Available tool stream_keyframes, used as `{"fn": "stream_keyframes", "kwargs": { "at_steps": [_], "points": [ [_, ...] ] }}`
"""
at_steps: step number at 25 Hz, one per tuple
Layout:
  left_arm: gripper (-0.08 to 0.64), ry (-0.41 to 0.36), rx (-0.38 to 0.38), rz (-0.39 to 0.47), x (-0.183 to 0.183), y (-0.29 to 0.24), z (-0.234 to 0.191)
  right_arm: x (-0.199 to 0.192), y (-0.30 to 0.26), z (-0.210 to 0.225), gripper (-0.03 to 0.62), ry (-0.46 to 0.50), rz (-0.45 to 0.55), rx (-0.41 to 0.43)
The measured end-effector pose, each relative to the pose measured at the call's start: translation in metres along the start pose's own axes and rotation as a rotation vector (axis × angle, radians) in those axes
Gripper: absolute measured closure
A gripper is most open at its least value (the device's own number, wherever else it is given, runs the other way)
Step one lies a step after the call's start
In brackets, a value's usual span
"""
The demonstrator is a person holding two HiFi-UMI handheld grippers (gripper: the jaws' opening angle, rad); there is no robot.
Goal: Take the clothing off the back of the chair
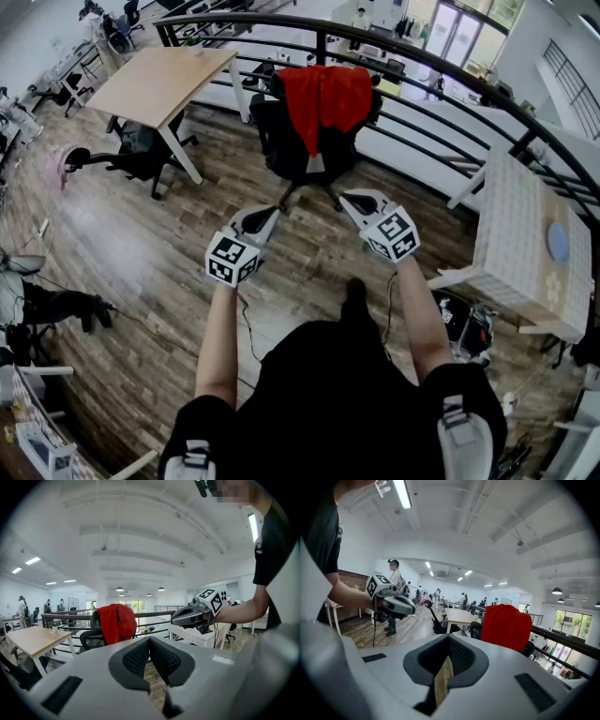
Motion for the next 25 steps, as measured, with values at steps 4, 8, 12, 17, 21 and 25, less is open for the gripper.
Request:
{"fn": "stream_keyframes", "kwargs": {
  "at_steps": [4,8,12,17,21,25],
  "points": [
    [0.557,-0.007,0.007,-0.003,-0.001,-0.002,-0.001,-0.002,-0.001,-0.003,0.597,0.021,0.0,0.001],
    [0.557,-0.007,0.005,-0.005,-0.003,-0.003,0.0,-0.004,0.0,-0.003,0.597,0.02,-0.008,0.0],
    [0.557,-0.004,0.006,-0.006,-0.004,-0.002,-0.001,-0.003,0.001,-0.002,0.597,0.014,-0.009,-0.005],
    [0.557,0.002,0.017,-0.004,-0.004,-0.001,-0.004,-0.003,0.001,-0.003,0.595,-0.008,0.003,0.001],
    [0.557,0.001,0.012,-0.01,-0.005,-0.005,-0.004,-0.007,0.002,0.002,0.595,-0.026,0.011,-0.007],
    [0.557,0.002,0.006,-0.026,-0.008,-0.014,-0.004,-0.012,0.002,0.012,0.594,-0.035,0.012,-0.022]
  ]
}}
Point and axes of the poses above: the fingertips, and each gripper's own axes: y backward along the fingers, z to its right, x out of its top, the point moved 3 cm from there along y, backward along the fingers, and after that the axes turned 5 degrees about x, right-handed, at the moved point
